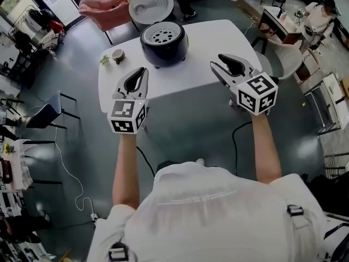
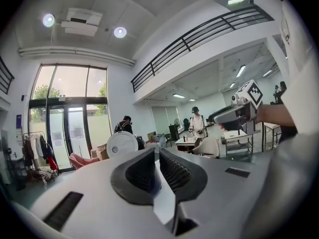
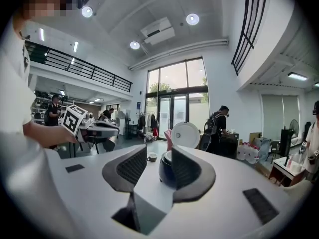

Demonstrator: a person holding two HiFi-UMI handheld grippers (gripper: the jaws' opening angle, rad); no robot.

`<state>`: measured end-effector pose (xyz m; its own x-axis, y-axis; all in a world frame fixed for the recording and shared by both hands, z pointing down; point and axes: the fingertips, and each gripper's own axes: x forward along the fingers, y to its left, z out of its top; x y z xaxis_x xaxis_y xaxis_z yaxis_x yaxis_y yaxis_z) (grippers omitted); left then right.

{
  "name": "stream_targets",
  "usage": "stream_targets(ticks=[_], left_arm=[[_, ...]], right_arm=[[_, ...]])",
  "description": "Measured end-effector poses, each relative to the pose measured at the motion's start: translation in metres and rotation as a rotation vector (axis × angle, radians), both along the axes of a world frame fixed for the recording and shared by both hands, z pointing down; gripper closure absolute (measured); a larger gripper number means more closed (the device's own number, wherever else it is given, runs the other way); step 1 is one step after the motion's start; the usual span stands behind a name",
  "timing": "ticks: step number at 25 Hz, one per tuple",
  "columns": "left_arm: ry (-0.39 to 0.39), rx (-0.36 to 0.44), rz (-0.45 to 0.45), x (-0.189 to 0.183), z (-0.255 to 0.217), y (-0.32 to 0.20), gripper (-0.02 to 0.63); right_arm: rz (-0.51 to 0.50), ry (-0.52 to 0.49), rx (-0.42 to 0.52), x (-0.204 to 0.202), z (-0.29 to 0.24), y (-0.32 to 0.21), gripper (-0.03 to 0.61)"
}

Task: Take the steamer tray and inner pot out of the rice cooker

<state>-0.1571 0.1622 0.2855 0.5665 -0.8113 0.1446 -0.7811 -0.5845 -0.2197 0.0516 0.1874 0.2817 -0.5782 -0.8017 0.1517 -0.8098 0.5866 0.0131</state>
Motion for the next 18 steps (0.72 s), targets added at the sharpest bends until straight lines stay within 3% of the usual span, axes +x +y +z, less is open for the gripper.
stream_targets(ticks=[1,3,6,18], left_arm=[[0.009,-0.001,-0.009,0.002,-0.001,-0.001,0.564],[0.022,-0.003,-0.02,0.006,-0.003,-0.004,0.437],[0.03,0.001,-0.033,0.008,-0.006,-0.006,0.408],[-0.012,-0.048,-0.07,0.017,0.018,-0.014,0.414]], right_arm=[[-0.005,0.006,0.0,0.002,0.0,-0.002,0.405],[-0.015,0.009,0.003,0.007,-0.002,-0.006,0.375],[-0.026,-0.005,0.003,0.009,-0.005,-0.013,0.353],[-0.024,-0.033,-0.035,0.022,0.011,-0.03,0.353]])
